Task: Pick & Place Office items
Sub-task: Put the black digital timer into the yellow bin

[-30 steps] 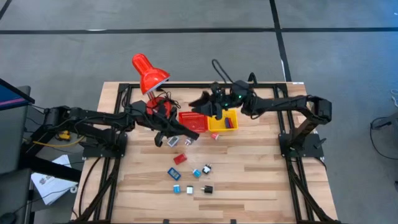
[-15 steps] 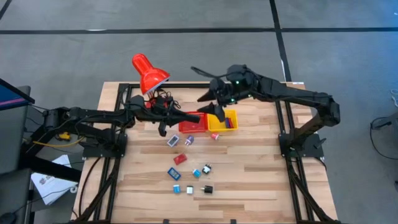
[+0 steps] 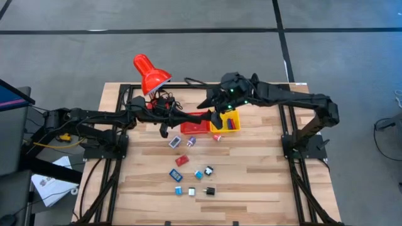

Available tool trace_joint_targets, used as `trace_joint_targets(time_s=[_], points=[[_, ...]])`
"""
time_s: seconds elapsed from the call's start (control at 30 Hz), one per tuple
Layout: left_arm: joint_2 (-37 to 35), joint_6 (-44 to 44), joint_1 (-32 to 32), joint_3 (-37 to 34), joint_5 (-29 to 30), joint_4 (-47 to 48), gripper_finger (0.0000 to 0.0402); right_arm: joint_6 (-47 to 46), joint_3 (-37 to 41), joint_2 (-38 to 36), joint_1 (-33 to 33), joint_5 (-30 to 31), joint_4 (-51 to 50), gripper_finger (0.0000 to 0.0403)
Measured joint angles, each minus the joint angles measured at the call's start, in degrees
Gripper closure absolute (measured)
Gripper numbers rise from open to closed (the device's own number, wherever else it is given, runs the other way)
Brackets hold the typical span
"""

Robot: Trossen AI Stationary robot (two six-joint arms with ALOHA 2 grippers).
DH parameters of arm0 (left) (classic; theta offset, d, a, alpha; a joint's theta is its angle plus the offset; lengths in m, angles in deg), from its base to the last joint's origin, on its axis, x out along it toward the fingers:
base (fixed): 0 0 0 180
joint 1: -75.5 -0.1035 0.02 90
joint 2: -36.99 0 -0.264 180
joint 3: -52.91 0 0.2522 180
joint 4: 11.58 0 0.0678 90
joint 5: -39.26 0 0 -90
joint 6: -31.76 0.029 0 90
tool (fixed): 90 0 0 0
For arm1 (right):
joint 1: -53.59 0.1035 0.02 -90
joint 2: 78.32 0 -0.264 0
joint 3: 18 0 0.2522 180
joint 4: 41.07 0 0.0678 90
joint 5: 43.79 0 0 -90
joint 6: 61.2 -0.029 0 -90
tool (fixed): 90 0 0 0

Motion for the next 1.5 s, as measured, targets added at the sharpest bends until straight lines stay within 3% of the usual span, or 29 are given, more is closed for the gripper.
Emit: trace_joint_targets(time_s=[0.33,1.03,1.3,1.5], points=[[-0.02,-0.03,0.02,0.0,-0.02,-1.07,0.0336,-0.02,-0.02,3.76,1.48,-0.27,-1.46,0.0194],[-0.02,-0.4,0.05,0.0,-0.24,-0.76,0.0335,-0.68,0.02,4.2,1.46,-0.37,0.55,0.0347],[-0.02,-1.32,0.02,0.0,0.13,-1.15,0.0299,-5.62,0.02,4.2,1.31,-0.31,0.05,0.0357],[-1.71,-1.08,0.02,0.02,0.82,-0.97,0.0235,-11.8,0.07,4.07,2.33,4.4,-7.35,0.0357]])
